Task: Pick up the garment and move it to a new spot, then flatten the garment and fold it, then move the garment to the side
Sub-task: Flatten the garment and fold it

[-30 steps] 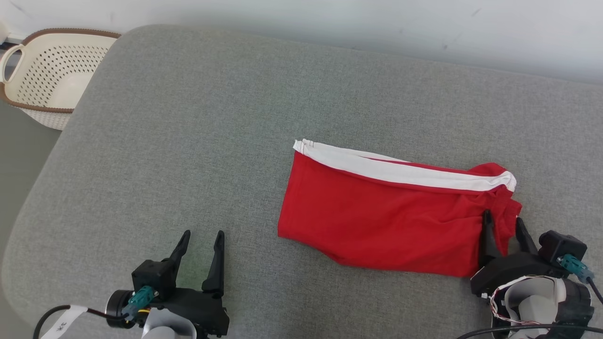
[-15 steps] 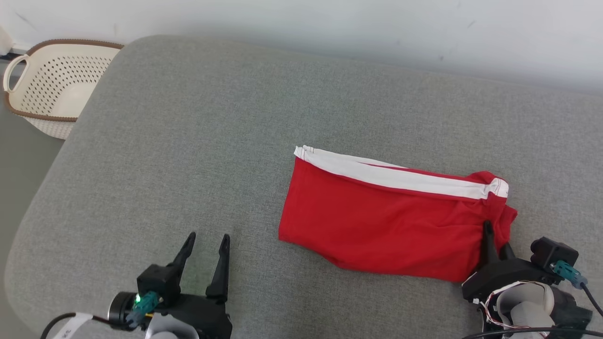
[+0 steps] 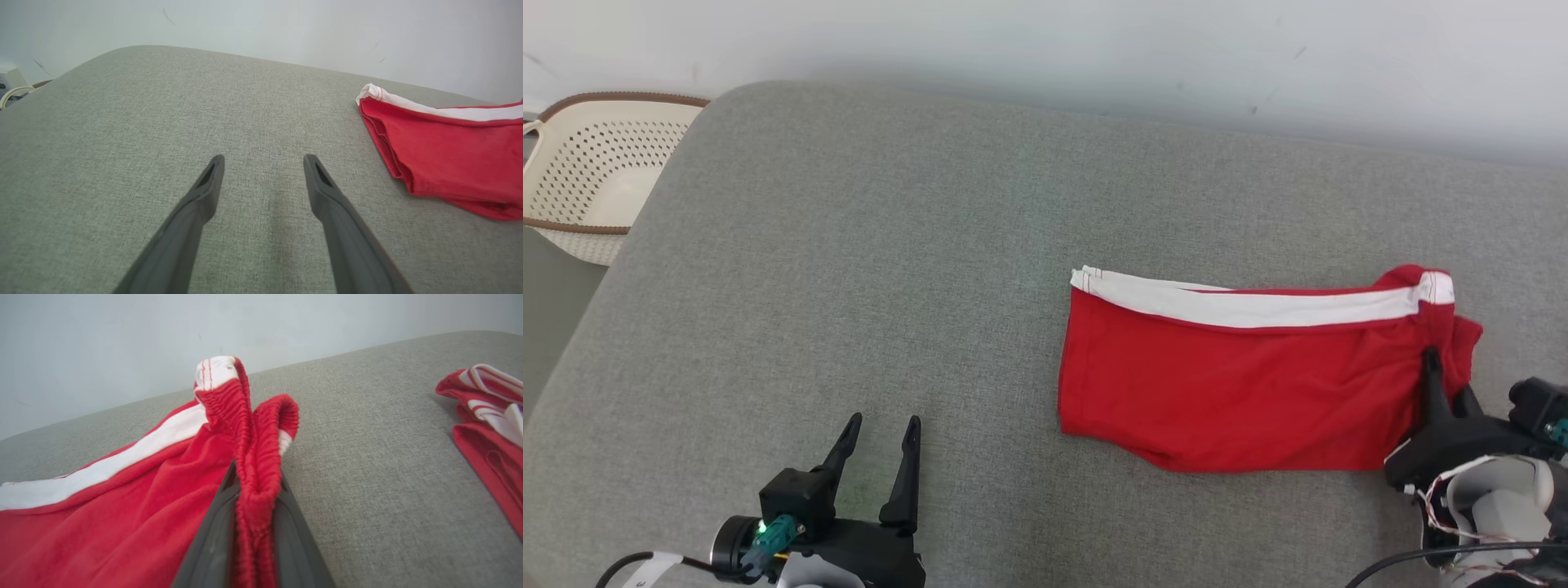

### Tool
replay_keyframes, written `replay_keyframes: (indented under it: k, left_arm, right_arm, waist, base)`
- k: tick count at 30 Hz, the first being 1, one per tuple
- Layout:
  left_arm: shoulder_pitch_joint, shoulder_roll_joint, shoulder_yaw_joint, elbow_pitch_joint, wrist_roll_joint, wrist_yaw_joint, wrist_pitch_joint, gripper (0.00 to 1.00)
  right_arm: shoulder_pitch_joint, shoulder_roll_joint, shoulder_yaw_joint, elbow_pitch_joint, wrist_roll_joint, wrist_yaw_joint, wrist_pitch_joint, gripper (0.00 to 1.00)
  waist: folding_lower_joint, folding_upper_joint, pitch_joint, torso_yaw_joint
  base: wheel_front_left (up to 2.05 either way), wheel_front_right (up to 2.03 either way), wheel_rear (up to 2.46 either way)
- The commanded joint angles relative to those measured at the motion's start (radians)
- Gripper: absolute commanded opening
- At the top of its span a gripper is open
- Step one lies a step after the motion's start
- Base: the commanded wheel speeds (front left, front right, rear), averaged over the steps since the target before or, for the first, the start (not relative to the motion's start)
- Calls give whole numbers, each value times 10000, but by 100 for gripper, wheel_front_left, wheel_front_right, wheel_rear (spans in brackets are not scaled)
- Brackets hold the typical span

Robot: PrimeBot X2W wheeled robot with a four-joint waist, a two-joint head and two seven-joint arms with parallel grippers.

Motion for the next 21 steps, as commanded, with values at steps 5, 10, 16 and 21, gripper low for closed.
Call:
replay_keyframes:
  k: [5,10,16,21]
  left_arm:
    - [277,14,-44,7,43,32,-5,100]
    - [451,14,3,97,-100,-15,-5,100]
    - [546,14,-86,181,-162,-51,-5,100]
    - [599,16,-196,231,-258,-84,-5,100]
  right_arm:
    - [-212,-30,674,-402,526,-15,3,0]
    - [-308,224,1936,-904,1392,-14,3,0]
    - [-394,408,3795,-1720,2893,-14,3,0]
    - [-716,384,4972,-1822,3893,-12,95,0]
  waist:
    - [-1,-1,-87,-88]
    - [-1,-1,-214,-137]
    - [-1,-1,-357,-109]
    - [-1,-1,-379,82]
  base:
    - [0,0,0]
    - [0,0,0]
    - [0,0,0]
    - [0,0,0]
